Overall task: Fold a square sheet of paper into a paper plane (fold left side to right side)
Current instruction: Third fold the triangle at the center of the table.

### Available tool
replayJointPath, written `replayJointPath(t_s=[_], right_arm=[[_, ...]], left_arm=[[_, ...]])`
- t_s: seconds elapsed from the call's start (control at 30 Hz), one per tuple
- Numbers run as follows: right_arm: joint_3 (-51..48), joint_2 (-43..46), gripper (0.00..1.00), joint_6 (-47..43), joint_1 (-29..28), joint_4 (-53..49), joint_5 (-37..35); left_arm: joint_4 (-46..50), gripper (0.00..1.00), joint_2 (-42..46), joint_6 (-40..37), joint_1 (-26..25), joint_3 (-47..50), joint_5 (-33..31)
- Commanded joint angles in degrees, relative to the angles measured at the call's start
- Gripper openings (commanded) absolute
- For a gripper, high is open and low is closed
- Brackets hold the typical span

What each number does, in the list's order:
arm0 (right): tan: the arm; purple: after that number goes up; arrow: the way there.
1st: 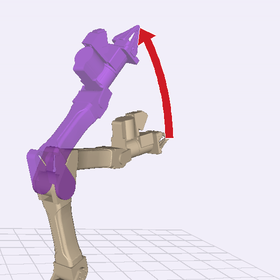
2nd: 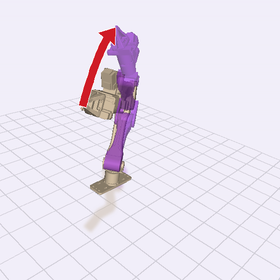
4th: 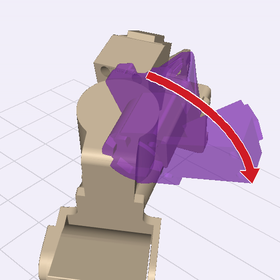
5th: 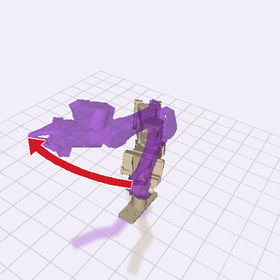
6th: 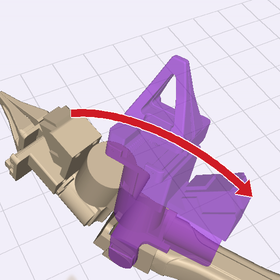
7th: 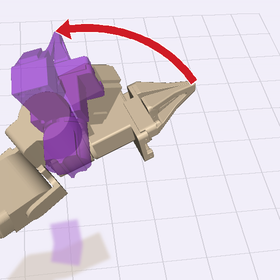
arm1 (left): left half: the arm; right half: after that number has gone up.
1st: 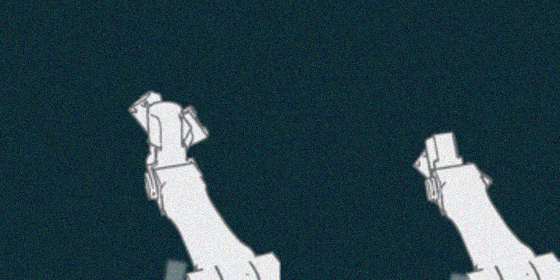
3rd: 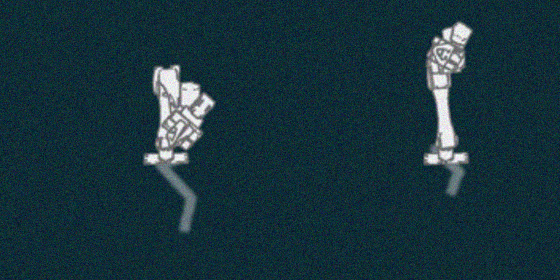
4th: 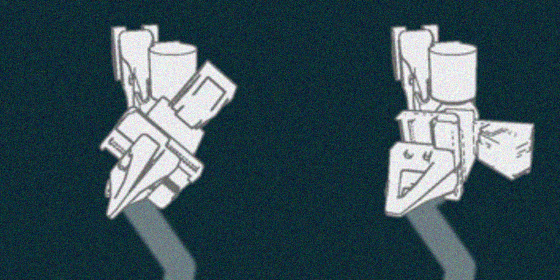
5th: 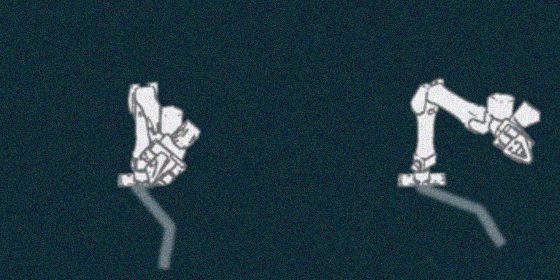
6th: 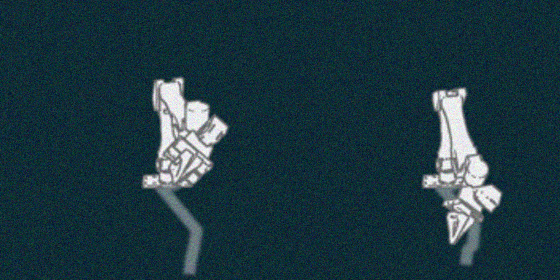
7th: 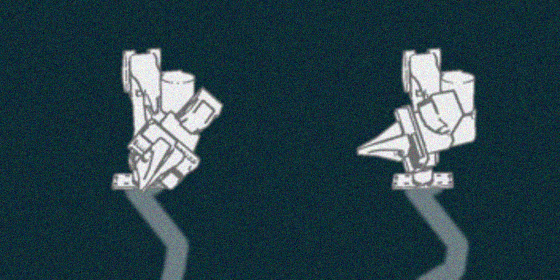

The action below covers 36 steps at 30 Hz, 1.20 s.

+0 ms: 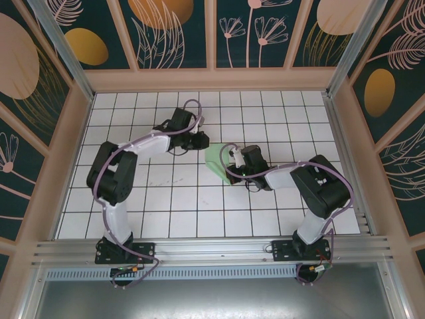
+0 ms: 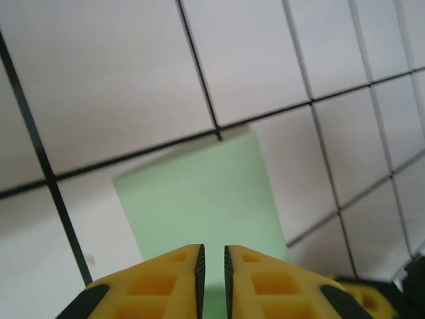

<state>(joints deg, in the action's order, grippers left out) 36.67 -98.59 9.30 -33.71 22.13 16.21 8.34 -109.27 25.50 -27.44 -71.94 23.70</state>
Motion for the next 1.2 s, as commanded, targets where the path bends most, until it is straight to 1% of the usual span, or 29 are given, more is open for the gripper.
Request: replayJointPath(t_s=[0.0, 0.1, 0.3, 0.6, 1.17], right_arm=[[-0.02, -2.65, 0.0, -0.9, 0.28, -6.22, -0.17], [-0.01, -2.6, 0.0, -0.98, 0.19, -6.44, -0.27], [0.01, -2.7, 0.0, -0.88, 0.17, -6.4, -0.21], [0.16, -2.74, 0.0, -0.95, 0.1, -6.84, -0.12], [0.07, -2.47, 0.0, -1.33, 0.06, -7.17, -0.01]], left_arm=[[-9.48, 0.17, 3.95, 1.51, -0.5, 7.97, 8.56], [-15.36, 0.17, 5.59, 3.22, -1.06, 12.58, 12.26], [-21.11, 0.16, 3.37, 4.73, -2.99, 15.32, 14.2], [-21.58, 0.16, -1.23, 4.52, -4.8, 14.42, 11.94], [-20.99, 0.15, -3.76, 3.54, -4.81, 15.17, 7.52]])
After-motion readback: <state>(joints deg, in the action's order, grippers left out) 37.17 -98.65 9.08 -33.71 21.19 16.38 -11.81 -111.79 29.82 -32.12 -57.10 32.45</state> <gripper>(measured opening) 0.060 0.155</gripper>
